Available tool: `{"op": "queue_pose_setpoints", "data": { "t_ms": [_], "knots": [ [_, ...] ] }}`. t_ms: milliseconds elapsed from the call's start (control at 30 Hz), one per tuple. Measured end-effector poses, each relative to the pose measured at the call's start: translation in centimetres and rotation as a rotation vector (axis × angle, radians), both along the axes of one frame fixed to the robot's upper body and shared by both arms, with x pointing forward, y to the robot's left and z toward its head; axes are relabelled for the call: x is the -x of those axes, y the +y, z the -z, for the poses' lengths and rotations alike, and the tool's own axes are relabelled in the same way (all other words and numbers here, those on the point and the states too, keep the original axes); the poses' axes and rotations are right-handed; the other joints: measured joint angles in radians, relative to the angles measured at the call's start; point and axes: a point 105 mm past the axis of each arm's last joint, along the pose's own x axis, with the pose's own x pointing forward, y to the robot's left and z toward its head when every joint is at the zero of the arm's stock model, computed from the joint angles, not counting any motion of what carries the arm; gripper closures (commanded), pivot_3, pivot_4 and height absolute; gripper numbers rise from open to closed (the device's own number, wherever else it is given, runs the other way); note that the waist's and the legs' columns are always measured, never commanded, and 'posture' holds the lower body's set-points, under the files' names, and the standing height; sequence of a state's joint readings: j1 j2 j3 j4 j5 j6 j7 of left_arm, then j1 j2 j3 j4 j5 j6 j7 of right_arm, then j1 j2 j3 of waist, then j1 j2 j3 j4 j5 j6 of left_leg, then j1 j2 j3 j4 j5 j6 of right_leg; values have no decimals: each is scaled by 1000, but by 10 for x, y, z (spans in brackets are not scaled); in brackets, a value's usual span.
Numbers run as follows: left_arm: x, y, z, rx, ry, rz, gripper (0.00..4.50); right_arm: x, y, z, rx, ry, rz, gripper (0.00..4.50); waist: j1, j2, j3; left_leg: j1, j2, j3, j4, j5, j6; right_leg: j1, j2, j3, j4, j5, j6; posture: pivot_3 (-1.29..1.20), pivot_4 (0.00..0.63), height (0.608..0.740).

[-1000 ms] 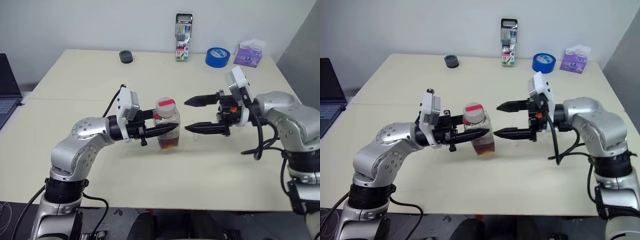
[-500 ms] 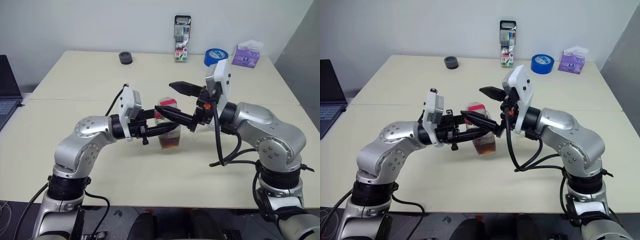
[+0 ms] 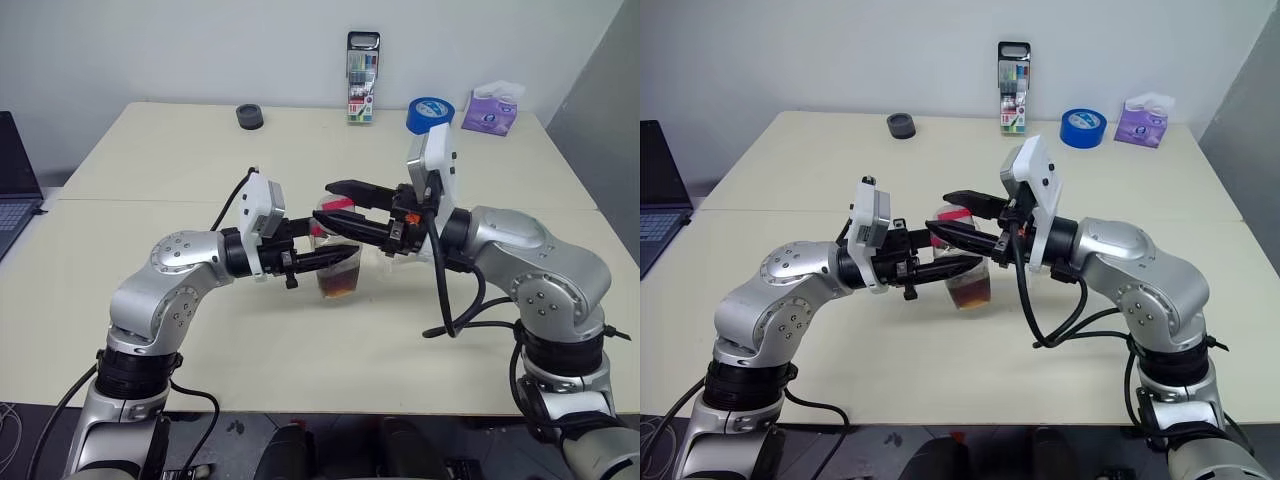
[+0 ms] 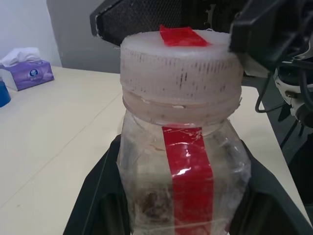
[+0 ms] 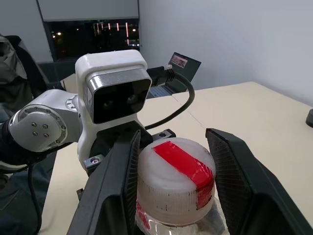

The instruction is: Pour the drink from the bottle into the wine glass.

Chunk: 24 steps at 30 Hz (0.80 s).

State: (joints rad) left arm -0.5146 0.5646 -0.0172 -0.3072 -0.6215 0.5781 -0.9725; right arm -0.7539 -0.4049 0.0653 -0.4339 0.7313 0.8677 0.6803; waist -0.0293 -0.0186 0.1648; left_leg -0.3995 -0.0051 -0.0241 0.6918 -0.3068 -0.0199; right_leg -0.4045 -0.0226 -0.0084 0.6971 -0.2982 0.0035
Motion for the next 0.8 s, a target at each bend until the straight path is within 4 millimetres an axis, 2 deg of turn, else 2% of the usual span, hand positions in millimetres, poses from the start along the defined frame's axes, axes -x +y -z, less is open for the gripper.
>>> {"op": "queue_pose_setpoints", "data": {
  "t_ms": [167,333,400,467,600,700,800],
  "knots": [
    [4,-4,-8,33,-16,23,2607,-12,-3,-14,102,-78,-286,2704,-4,0,0,1,0,0,1,0,1,0,1,0,0,0,0,0,150,740],
    [2,-4,-7,27,-6,9,2607,-22,-2,-15,168,-114,-411,2704,-2,0,0,-1,0,-1,1,0,0,0,0,-1,0,0,0,0,150,740],
    [2,-6,-4,20,7,14,2607,-23,-4,-14,189,-104,-426,1962,0,0,0,-1,0,-1,2,0,0,0,0,-1,-1,0,0,0,150,740],
    [3,-8,-3,22,15,27,2607,-26,-15,-11,221,-78,-390,1461,4,0,0,-2,0,-1,2,1,-2,0,-1,-1,-1,0,0,0,150,740],
    [7,-7,-4,17,9,47,2607,-32,-54,6,253,49,-238,24,16,0,0,-2,0,-1,3,1,-2,1,-1,-1,-2,0,0,0,150,740],
    [7,-5,-4,15,5,43,2607,-23,-62,8,230,77,-181,24,14,1,1,-2,0,-1,2,0,0,0,-1,0,-1,0,0,0,150,740],
    [7,-5,-5,17,1,42,2607,-9,-52,-5,140,30,-119,24,5,1,1,-1,1,-1,2,0,0,0,0,-1,1,0,0,0,150,740]
  ]
}}
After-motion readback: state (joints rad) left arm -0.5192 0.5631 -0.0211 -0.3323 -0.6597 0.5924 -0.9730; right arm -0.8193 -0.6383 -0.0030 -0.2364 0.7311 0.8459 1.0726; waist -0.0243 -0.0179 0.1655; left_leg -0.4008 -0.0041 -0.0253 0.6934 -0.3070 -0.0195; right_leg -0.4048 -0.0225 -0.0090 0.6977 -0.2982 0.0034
